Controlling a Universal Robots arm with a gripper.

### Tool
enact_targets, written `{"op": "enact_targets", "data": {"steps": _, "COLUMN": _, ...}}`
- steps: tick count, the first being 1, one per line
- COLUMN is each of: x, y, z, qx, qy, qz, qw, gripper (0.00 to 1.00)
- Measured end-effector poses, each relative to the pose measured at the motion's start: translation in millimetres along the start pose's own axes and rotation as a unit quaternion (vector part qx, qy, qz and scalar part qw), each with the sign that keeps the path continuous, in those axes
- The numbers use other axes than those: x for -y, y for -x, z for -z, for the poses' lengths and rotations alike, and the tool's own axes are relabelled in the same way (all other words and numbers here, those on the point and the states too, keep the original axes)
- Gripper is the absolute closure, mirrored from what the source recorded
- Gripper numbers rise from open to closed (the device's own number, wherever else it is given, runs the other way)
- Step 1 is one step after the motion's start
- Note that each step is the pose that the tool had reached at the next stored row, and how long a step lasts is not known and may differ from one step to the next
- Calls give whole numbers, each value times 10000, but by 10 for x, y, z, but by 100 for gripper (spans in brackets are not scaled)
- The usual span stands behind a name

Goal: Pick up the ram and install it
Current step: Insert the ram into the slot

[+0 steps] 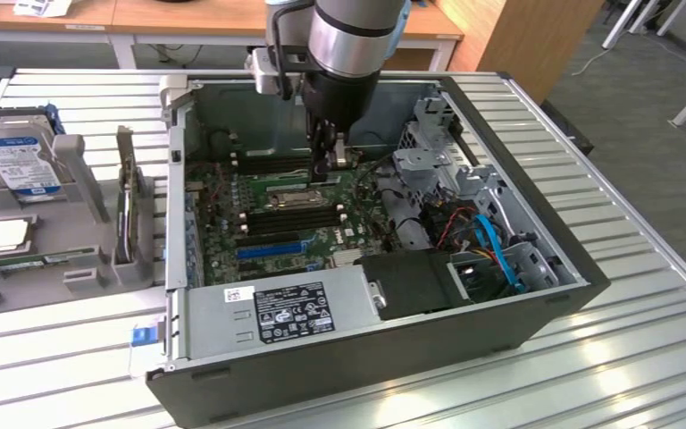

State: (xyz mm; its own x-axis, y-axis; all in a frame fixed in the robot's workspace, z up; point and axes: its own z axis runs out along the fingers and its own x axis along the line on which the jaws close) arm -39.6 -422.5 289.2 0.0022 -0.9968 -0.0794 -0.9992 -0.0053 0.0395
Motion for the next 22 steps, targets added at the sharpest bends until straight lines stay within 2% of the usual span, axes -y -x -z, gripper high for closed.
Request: {"op": "enact_targets", "data": {"steps": 22, "x": -8, "y": -12, "z": -149, "qx": 0, "qy": -11, "qz": 1, "qw": 10000, "gripper": 89}}
